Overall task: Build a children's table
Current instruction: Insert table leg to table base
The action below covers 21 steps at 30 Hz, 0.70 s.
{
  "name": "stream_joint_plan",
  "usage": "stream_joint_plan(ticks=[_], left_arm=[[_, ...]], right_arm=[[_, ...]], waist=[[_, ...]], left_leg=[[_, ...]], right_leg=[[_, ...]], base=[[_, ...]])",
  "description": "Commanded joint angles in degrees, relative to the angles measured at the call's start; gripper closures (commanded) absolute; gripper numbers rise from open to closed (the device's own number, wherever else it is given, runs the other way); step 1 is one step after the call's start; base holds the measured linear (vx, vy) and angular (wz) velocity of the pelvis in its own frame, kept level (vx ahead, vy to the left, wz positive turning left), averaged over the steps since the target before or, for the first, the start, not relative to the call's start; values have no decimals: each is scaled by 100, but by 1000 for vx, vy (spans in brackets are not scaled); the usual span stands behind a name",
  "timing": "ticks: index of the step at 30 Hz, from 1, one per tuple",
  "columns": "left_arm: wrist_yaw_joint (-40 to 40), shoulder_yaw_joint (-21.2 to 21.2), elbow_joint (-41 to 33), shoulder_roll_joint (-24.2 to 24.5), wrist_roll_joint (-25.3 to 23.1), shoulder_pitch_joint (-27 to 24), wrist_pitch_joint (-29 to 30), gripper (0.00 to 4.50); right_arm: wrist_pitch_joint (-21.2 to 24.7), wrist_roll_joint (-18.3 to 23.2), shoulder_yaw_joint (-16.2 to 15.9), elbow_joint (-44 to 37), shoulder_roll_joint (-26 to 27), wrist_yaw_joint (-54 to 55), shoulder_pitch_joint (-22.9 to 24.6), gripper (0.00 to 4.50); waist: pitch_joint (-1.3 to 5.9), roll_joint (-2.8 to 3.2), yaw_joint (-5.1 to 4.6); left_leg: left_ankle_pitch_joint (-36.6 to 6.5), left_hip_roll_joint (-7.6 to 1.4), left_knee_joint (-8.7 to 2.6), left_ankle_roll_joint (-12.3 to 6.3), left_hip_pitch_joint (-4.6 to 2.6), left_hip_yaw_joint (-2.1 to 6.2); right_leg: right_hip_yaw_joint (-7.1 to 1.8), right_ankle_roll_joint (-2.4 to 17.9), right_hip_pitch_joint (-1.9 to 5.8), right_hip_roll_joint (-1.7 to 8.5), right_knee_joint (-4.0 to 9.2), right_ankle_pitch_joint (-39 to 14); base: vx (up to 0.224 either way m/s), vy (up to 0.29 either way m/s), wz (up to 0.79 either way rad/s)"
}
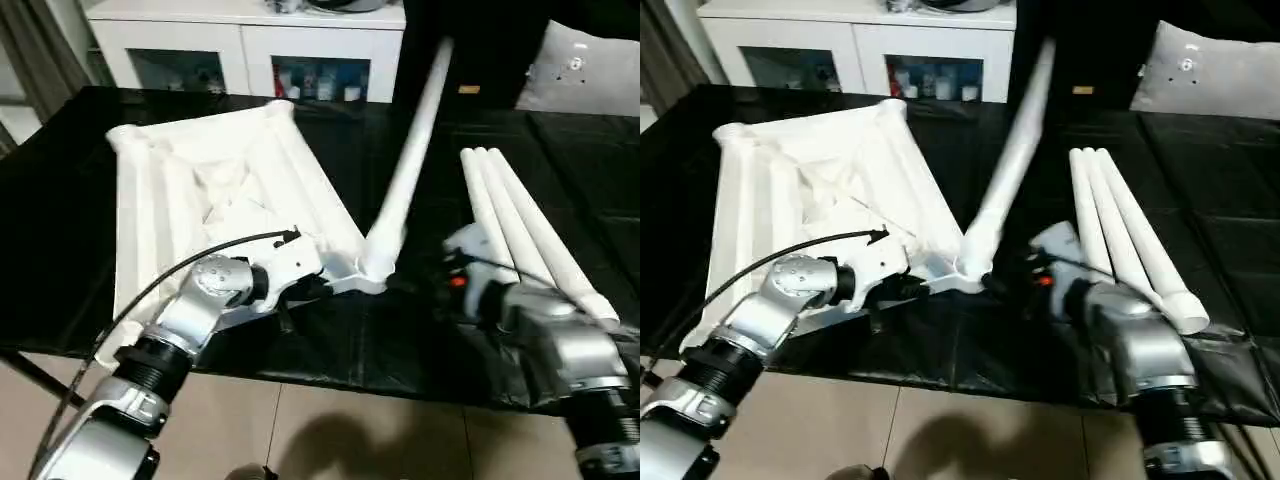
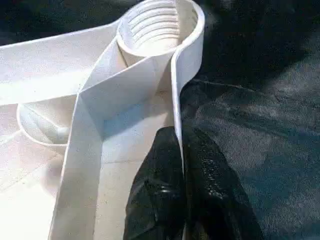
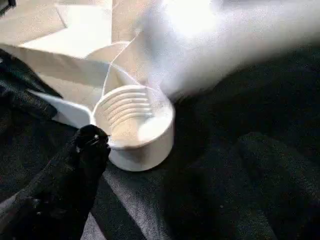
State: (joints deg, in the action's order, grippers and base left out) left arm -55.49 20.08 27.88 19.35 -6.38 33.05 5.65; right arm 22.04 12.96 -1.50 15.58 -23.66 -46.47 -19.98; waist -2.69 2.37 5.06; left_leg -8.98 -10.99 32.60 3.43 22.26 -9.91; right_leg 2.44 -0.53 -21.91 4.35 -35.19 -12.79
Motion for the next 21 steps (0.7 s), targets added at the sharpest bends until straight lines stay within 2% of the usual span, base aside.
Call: stream_joint_plan(ticks=[1, 5, 10, 21], left_arm=[[-124, 166, 78, 134, -143, 20, -106, 450], [-268, 148, 77, 250, -146, -33, -227, 450], [-389, 162, 104, 335, -118, -34, -364, 450], [-447, 163, 214, 480, -176, -66, -788, 450]], right_arm=[[35, 43, -36, -213, -30, -93, 31, 2], [-5, 38, -185, -310, 1, -154, 204, 2], [12, 52, -185, -357, 23, -170, 251, 2], [114, 123, -113, -507, 60, -67, 306, 2]], waist=[[383, -27, 9], [393, -32, 23], [391, -21, 20], [402, -45, 27]], left_leg=[[-861, -187, -270, -318, -113, 34], [-801, -186, -263, -335, -112, 38], [-840, -191, -269, -319, -114, 40], [-779, -188, -256, -329, -114, 36]], right_leg=[[-183, 1519, 270, 320, 338, 480], [-183, 1491, 273, 328, 328, 460], [-176, 1514, 261, 323, 323, 416], [-182, 1485, 266, 330, 306, 417]], base=[[0, 0, 0], [0, 0, 0], [0, 0, 0], [0, 0, 0]])
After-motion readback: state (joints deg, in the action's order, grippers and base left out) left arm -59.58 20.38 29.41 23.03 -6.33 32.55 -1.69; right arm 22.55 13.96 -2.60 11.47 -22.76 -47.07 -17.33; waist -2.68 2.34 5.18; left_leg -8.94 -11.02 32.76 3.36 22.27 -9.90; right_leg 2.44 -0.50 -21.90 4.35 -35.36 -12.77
